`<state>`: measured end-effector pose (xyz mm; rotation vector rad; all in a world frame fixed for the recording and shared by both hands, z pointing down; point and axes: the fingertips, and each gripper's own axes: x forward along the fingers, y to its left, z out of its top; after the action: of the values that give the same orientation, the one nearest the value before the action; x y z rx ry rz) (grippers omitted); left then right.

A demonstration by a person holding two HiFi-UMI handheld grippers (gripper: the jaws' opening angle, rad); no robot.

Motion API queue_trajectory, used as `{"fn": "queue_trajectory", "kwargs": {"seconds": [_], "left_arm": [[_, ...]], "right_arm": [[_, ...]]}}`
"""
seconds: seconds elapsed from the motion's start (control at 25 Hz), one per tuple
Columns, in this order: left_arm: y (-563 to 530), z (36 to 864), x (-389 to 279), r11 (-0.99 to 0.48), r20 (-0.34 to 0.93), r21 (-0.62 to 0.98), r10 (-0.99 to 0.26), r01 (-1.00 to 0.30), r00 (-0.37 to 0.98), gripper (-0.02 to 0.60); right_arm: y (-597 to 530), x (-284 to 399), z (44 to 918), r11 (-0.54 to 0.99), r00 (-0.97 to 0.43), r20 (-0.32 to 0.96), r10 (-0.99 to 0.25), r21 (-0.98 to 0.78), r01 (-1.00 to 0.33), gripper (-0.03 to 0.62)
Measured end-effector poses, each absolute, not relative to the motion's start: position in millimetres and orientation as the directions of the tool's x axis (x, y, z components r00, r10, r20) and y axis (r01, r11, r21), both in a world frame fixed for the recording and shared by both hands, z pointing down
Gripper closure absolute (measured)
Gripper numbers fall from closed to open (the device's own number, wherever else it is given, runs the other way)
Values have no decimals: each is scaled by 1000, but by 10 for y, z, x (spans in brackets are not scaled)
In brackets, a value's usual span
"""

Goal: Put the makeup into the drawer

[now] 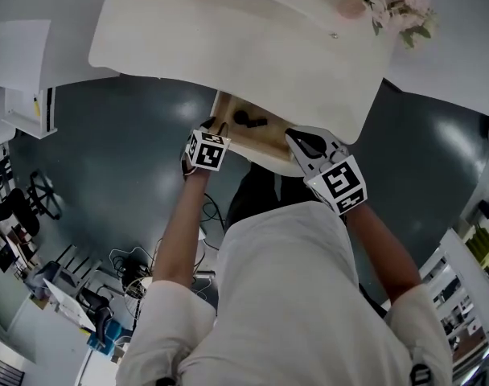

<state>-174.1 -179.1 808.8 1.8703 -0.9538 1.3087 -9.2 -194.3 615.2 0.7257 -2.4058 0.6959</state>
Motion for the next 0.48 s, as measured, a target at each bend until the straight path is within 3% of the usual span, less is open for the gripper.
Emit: {"fn": "queue_trajectory", "kwargs": {"seconds": [0.28,0.48], "left_arm": [[-1865,7545,-1954,-468,876,114,-370,-877,311,494],[-1774,7146,-1943,-410,814,205,-433,-889,387,530]], "right_arm": [[-1875,-281,5892,739,-692,592,-413,-227,-635,565],[-1797,-199,5683,726,-657,576,-486,-152,-671,565]]}}
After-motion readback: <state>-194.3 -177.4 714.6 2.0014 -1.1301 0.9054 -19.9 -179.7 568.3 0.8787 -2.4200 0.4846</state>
